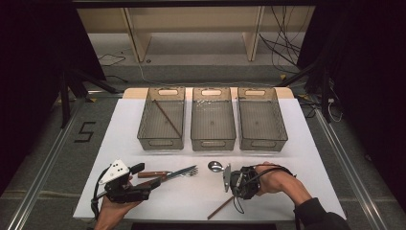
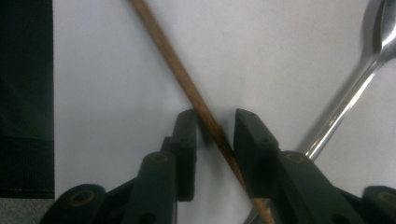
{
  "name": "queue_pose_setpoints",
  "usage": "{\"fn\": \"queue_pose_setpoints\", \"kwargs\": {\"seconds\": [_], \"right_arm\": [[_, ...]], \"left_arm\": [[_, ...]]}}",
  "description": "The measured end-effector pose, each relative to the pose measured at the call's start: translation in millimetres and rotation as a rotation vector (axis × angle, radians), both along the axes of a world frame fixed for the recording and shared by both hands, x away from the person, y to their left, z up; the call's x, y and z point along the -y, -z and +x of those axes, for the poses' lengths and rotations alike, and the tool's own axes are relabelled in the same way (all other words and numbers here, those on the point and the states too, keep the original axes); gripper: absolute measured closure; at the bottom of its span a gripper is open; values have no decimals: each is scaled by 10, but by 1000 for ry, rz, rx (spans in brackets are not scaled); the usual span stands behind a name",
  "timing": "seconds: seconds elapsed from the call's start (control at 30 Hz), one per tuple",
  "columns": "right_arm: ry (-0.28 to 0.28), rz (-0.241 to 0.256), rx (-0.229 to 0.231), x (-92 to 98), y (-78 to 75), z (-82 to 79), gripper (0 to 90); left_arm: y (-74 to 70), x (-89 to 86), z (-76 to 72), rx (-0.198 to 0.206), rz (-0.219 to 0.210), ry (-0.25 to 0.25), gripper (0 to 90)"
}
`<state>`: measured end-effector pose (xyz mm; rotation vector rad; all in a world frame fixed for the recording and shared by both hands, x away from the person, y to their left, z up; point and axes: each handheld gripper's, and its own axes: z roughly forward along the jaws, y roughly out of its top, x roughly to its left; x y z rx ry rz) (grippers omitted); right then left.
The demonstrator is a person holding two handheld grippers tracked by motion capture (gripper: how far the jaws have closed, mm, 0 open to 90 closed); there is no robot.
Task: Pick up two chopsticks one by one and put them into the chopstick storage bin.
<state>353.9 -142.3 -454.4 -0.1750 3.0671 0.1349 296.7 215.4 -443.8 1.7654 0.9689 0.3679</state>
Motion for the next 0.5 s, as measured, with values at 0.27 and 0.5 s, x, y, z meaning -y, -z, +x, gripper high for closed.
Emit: {"fn": "queue_pose_setpoints", "kwargs": {"seconds": [0.27,0.5], "right_arm": [[-50,-1,-4,7,3,-3,844],[-39,-6,-1,-9,-8,3,854]], "left_arm": [[0,5,0,1,-2,-1,153],[0,4,1,0,-2,-2,153]]}}
